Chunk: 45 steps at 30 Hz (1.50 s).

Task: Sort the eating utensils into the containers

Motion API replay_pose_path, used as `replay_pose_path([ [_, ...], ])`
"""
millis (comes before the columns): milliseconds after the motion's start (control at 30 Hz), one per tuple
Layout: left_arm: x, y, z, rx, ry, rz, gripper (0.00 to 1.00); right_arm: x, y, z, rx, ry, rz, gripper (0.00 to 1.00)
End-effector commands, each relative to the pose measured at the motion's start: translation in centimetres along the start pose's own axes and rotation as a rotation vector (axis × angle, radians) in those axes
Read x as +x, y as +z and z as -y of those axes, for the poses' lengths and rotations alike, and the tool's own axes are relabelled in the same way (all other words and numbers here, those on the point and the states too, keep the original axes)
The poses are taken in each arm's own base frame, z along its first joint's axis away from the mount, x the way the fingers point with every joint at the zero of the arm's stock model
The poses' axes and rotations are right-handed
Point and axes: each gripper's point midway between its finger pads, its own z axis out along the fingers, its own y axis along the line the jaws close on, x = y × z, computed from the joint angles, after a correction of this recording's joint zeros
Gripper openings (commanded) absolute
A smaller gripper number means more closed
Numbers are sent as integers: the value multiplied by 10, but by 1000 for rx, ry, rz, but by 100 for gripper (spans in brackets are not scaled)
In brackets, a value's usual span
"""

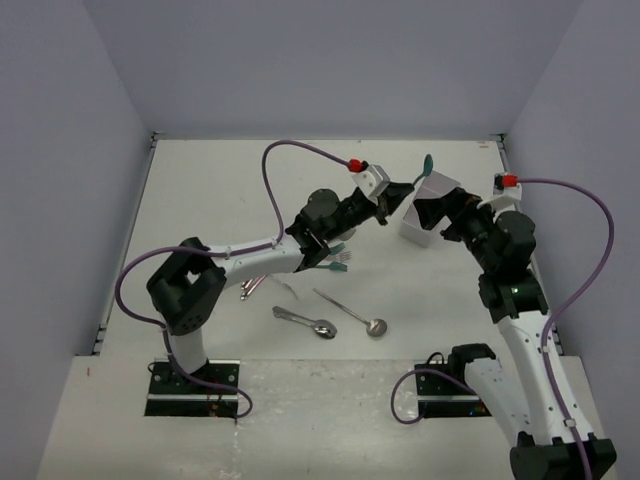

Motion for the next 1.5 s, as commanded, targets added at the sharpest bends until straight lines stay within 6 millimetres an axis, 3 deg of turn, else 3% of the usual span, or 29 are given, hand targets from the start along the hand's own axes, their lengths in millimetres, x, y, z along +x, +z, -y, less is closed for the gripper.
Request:
replay_pose_path([
  [0,-15,-4,13,59,-30,45,0,-15,10,-27,-134,22,44,97],
  [200,3,-17,15,44,-47,-31,0,-25,19,-47,-226,33,38,86],
  [467,-9,-24,22,17,-55,-31,0,-28,36,-55,-270,53,14,58],
  [633,-14,-19,21,-2,-63,-28,0,-18,42,-50,-246,59,-15,53],
  [800,-18,-13,23,-35,-68,-36,0,-16,47,-50,-228,45,-15,28],
  [833,-17,-12,22,-48,-67,-38,0,-15,47,-51,-231,34,-20,20],
  [867,-19,-11,20,-57,-70,-35,0,-18,49,-53,-231,29,-17,0],
  [967,-20,-7,21,-53,-68,-47,2,-21,54,-48,-181,10,-9,0],
  [1000,-19,-8,21,-54,-64,-63,14,-21,57,-44,-158,10,-8,0],
  [1033,-25,-8,22,-50,-60,-60,35,-25,61,-32,-91,7,15,0],
  [1067,-26,-10,20,-59,-51,-67,70,-33,62,-28,-60,1,39,0],
  [1133,-31,-18,16,-84,-37,-87,82,-40,67,-7,54,-13,74,0],
  [1167,-30,-22,8,-124,-22,-100,100,-48,69,-4,79,-24,99,0],
  [1233,-31,-35,-5,-195,6,-141,100,-61,75,16,183,-69,147,0],
  [1267,-25,-49,-19,-269,30,-185,100,-73,81,23,221,-113,171,0],
  [1300,-12,-54,-19,-269,38,-230,100,-82,79,24,239,-112,197,0],
  [1333,-18,-64,-34,-328,49,-238,100,-88,88,32,272,-154,214,0],
  [1400,-1,-90,-51,-386,40,-330,100,-111,93,50,352,-188,286,0],
  [1433,2,-105,-78,-469,29,-351,100,-124,99,51,346,-221,333,0],
  [1467,5,-117,-92,-517,-26,-362,100,-120,113,62,353,-240,325,0],
])
